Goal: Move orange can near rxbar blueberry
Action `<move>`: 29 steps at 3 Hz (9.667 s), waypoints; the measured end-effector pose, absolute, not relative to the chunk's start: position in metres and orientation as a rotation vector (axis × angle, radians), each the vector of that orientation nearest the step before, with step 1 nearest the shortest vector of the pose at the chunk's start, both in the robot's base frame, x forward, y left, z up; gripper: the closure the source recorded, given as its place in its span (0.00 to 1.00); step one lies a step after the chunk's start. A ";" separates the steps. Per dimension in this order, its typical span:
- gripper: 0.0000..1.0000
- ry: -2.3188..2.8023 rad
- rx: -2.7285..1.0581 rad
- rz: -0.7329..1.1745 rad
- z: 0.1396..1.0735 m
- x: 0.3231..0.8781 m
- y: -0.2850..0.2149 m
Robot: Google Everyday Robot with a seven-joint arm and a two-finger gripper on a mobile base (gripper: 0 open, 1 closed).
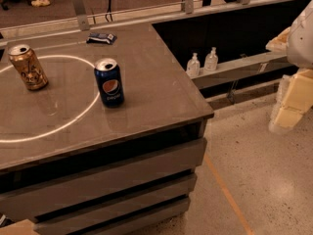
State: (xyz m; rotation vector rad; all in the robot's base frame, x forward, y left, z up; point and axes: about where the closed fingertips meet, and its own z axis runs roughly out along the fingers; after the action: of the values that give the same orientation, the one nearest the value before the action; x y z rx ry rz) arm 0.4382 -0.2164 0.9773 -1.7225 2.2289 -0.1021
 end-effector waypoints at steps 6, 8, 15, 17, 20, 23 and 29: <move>0.00 1.776 -1.319 0.501 0.951 0.441 -0.128; 0.00 1.751 -1.276 0.547 0.950 0.439 -0.114; 0.00 1.177 -1.170 1.159 0.923 0.429 0.121; 0.00 1.089 -1.240 1.286 0.931 0.419 0.187; 0.00 1.389 -1.123 1.161 0.906 0.435 0.251; 0.00 1.362 -1.078 0.989 0.926 0.457 0.302; 0.00 1.525 -0.827 0.648 0.895 0.564 0.358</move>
Offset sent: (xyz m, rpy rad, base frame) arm -0.0048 0.0327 0.0129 0.2831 -0.0593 -0.0209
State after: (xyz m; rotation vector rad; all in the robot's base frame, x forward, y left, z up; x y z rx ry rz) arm 0.5638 0.3584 0.8952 -0.8272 1.5250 0.6483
